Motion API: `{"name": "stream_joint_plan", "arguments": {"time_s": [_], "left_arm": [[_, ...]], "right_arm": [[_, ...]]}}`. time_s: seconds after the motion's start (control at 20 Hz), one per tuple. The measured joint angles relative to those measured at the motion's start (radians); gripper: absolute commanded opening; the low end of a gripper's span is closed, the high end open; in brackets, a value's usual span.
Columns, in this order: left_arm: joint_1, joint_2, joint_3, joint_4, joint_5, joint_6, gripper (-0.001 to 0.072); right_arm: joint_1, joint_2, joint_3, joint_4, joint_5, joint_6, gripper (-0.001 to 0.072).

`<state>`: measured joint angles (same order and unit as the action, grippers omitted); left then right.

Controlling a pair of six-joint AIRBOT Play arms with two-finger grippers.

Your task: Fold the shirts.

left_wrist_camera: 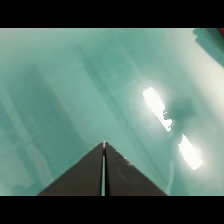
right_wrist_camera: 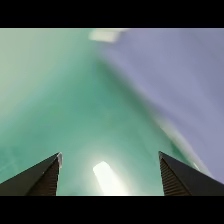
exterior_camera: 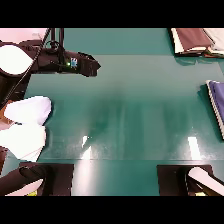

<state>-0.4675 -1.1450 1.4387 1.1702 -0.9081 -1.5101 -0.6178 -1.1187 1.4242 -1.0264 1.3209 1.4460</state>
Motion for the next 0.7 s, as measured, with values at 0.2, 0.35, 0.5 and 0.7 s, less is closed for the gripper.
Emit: {"name": "stream_joint_plan", "arguments": {"time_s": [0.2,0.35,0.5,0.7], "left_arm": [[0.002,0.0,0.0,0.004,0.012,0.0,0.0028],[0.002,0.0,0.0,0.0,0.025,0.0,0.0028],[0.002,0.0,0.0,-0.001,0.035,0.0,0.0028],[0.002,0.0,0.0,-0.002,0.042,0.0,0.0028]], "right_arm": [[0.286,0.049,0.007,0.037,-0.062,0.001,0.0145],[0.461,0.068,0.009,0.049,-0.098,0.001,0.0016],[0.581,0.076,0.01,0.052,-0.115,0.001,0.0015],[0.645,0.079,0.01,0.053,-0.122,0.001,0.0016]]}}
